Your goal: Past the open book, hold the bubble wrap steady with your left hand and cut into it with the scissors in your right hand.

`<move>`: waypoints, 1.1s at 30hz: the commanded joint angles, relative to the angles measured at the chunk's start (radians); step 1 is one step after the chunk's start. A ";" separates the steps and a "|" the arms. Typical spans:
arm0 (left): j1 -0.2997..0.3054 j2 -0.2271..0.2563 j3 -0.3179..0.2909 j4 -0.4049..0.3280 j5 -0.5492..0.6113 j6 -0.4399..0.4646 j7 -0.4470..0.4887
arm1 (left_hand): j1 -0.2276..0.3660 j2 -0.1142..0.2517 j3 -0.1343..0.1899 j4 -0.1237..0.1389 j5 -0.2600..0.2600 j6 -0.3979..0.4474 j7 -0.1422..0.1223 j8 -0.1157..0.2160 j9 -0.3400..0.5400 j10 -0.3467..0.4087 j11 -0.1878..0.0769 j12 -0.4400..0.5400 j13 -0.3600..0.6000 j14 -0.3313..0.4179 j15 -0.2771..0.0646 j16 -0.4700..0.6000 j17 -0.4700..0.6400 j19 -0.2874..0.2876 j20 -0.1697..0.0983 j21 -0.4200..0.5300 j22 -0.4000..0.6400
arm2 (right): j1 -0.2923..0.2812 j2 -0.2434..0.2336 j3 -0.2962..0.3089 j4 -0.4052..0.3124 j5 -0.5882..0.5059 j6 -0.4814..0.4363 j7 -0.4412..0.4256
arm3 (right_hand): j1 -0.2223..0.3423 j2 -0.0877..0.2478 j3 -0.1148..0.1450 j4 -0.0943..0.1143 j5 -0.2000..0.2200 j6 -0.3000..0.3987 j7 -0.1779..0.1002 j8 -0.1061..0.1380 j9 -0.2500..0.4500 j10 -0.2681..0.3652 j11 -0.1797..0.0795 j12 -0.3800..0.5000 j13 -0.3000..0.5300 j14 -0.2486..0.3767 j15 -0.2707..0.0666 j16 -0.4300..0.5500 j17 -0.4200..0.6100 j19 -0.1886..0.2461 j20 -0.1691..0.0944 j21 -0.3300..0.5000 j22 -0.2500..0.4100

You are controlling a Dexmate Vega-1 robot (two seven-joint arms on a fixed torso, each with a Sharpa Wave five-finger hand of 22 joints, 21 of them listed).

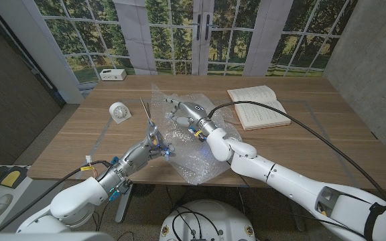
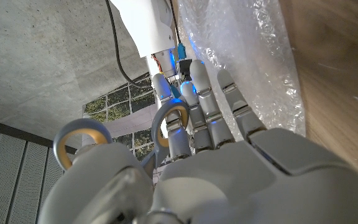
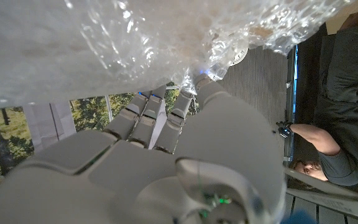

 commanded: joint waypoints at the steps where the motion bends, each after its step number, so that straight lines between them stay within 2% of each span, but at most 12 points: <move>1: -0.049 0.001 0.021 0.035 -0.110 0.000 -0.085 | -0.003 0.005 -0.003 0.005 -0.003 0.080 0.077 -0.001 0.004 0.004 0.000 0.001 0.003 0.000 0.006 0.003 0.000 0.006 0.001 -0.001 0.005 | -0.033 -0.055 0.064 -0.032 0.076 0.111 0.007 | 0.007 0.009 -0.008 0.003 0.003 0.007 -0.012 0.003 0.001 -0.002 0.000 0.012 0.017 -0.006 -0.189 -0.004 0.007 -0.007 -0.023 -0.001 0.004; 9: -0.074 0.018 0.027 0.038 -0.110 0.005 -0.089 | -0.004 0.005 -0.003 0.004 -0.003 0.082 0.078 -0.005 0.005 0.005 -0.001 0.002 0.006 0.000 0.006 0.007 0.005 0.007 0.002 -0.002 0.005 | -0.066 -0.086 0.102 -0.048 0.076 0.165 -0.027 | 0.006 0.008 -0.014 0.005 0.003 0.009 -0.015 0.005 0.001 -0.003 -0.002 0.020 0.024 -0.005 -0.190 -0.002 0.017 -0.010 -0.021 -0.002 0.004; 20: -0.127 0.041 0.061 0.046 -0.123 0.025 -0.110 | -0.006 0.004 -0.004 0.004 -0.004 0.083 0.076 -0.007 0.009 0.004 0.001 0.001 0.006 0.000 0.004 0.006 0.005 0.008 0.002 -0.003 0.005 | -0.081 -0.166 0.134 -0.069 -0.040 0.284 -0.098 | 0.010 0.010 -0.019 0.005 0.005 0.004 -0.023 0.004 0.000 -0.011 -0.003 0.020 0.024 0.002 -0.191 0.004 0.031 -0.009 -0.025 0.000 0.005; 33: -0.172 0.065 0.090 0.053 -0.124 0.037 -0.107 | -0.008 0.002 -0.004 0.004 -0.004 0.094 0.074 -0.010 0.007 0.014 -0.002 0.002 0.005 0.008 0.005 0.007 0.000 0.012 0.003 -0.004 0.006 | -0.111 -0.173 0.156 -0.082 -0.133 0.320 -0.167 | 0.016 0.012 -0.023 0.005 0.007 -0.001 -0.025 0.004 0.000 -0.016 -0.003 0.024 0.025 0.014 -0.191 0.014 0.052 -0.008 -0.023 0.002 0.006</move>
